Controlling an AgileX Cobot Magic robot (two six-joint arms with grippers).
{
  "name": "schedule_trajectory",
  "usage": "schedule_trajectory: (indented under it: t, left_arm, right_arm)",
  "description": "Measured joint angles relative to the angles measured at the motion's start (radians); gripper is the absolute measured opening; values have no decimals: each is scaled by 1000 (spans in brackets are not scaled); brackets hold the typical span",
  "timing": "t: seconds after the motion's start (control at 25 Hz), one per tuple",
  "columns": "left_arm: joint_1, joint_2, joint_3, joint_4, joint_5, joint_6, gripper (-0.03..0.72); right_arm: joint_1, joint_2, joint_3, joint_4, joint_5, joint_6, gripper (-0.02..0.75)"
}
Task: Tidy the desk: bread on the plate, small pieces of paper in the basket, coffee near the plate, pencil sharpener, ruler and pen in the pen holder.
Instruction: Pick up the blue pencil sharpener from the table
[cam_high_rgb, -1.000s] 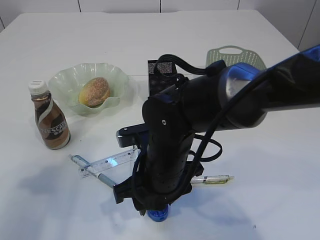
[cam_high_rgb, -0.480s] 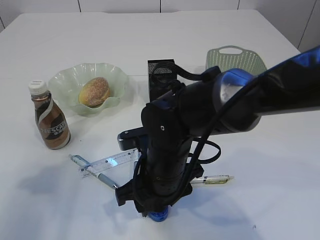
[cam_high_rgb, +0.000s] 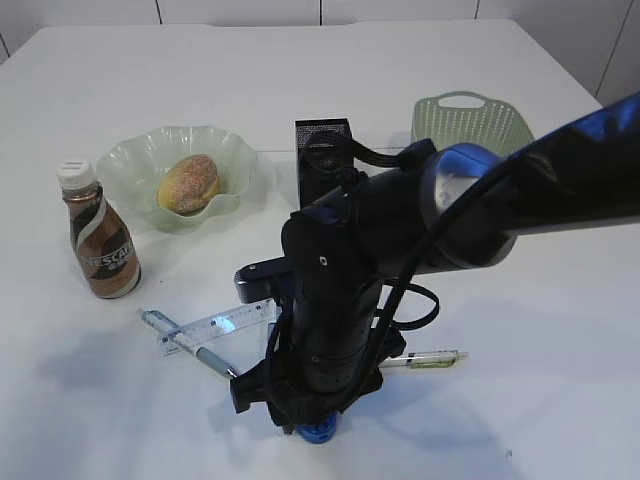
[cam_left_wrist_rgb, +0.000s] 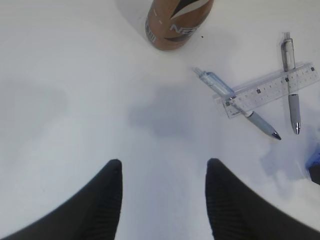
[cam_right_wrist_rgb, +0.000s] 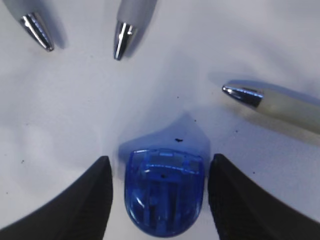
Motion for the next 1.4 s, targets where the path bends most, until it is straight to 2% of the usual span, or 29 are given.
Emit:
schedule_trajectory:
  t: [0.12,0.16,0.48,0.8,1.08,1.28,1.32,1.4]
  left_arm:
    - [0,0,0,0,0,0,376]
    - [0,0,0,0,0,0,376]
    - [0,0,0,0,0,0,375]
    - [0,0,0,0,0,0,372]
    - [0,0,0,0,0,0,369]
    - [0,0,0,0,0,0,369]
    - [0,0,0,0,0,0,369]
    - [0,0,0,0,0,0,369]
  right_arm:
    - [0,2,0,0,0,1,473]
    - [0,11,0,0,0,1,443]
    - [0,14,0,2,0,1,349]
    - [0,14,-10,2,8,2,335]
    - [0,14,-149,-22,180,4,335]
    - [0,14,-208,-59,237,3,335]
    - [0,14,-286,-113,286,3,335]
    - [0,14,-330,-154,310,5,335]
